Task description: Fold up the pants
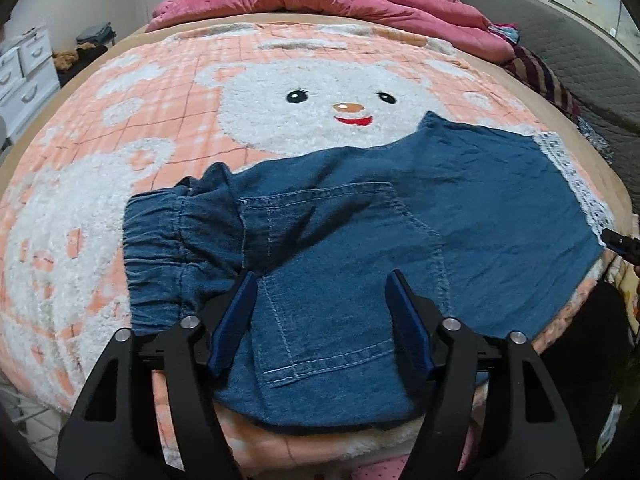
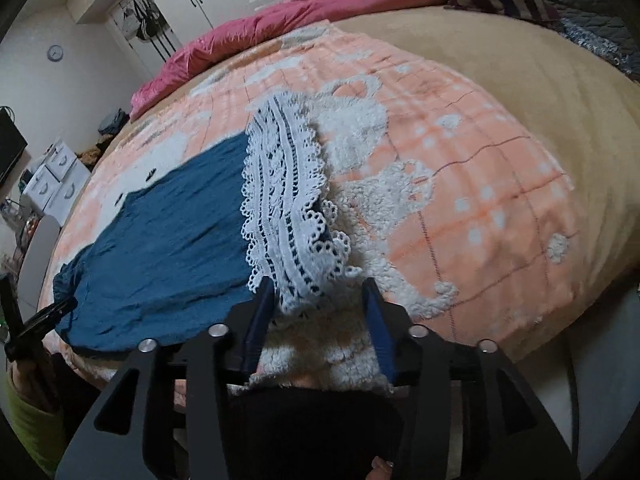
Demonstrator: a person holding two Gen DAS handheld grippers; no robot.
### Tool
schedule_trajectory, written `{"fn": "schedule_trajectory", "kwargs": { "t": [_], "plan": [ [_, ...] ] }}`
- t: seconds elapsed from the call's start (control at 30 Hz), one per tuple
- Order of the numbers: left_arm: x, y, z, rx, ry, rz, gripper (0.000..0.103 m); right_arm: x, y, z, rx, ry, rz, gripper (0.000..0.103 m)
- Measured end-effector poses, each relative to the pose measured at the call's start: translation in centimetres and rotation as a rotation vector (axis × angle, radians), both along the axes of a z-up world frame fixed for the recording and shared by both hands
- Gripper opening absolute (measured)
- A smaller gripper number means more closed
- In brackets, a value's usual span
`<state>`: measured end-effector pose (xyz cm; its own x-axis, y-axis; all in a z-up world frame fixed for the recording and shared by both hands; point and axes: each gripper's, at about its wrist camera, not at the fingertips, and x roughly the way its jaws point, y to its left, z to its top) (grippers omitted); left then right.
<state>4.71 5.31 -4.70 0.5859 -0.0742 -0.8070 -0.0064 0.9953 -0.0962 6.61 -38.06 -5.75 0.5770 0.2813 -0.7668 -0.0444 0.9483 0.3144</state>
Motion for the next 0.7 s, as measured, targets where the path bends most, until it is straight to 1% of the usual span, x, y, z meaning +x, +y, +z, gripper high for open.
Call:
{"fn": "schedule_trajectory", "kwargs": {
  "t": [0.07,0.1,0.17,0.23,0.3,0.37,0.57,0.63,0.7],
  "plan": [
    [-0.2,-0.3,0.3,-0.011,0.000,-0.006,0.069,-0.7,-0.3,0.5,0.026,-0.023,-0.013,0.054],
    [-0.4,-0.6,0.7,-0.018,-0.005,-0.011,0.070,-1.0,-0.5,0.7,0.033,-0.034,-0.023,0.056],
    [-0.7,-1.1,1.4,-0.032,-0.017,-0.026,0.076,-1.9,-0.8,1.1,0.060,-0.058,-0.038,0.059],
    [-1.1,-2.2,2.4,-0.038,-0.035,-0.061,0.078,-2.5,-0.8,1.5,0.075,-0.073,-0.046,0.063],
    [-1.2,-3.4,3.4,-0.028,-0.060,-0.098,0.080,-3.0,-0.5,1.9,0.080,-0.089,-0.040,0.068],
    [-1.2,-4.6,4.1,-0.023,-0.074,-0.127,0.084,-3.5,0.1,2.2,0.061,-0.104,-0.031,0.074],
    [-0.2,-8.4,5.3,-0.011,-0.099,-0.220,0.093,-4.0,1.6,3.0,0.002,-0.136,-0.020,0.083],
    [0.5,-9.6,5.3,-0.014,-0.096,-0.246,0.093,-4.1,1.8,3.2,-0.012,-0.143,-0.021,0.088],
    [1.5,-10.8,5.3,-0.015,-0.088,-0.273,0.093,-4.1,1.8,3.2,-0.019,-0.150,-0.031,0.089]
  ]
}}
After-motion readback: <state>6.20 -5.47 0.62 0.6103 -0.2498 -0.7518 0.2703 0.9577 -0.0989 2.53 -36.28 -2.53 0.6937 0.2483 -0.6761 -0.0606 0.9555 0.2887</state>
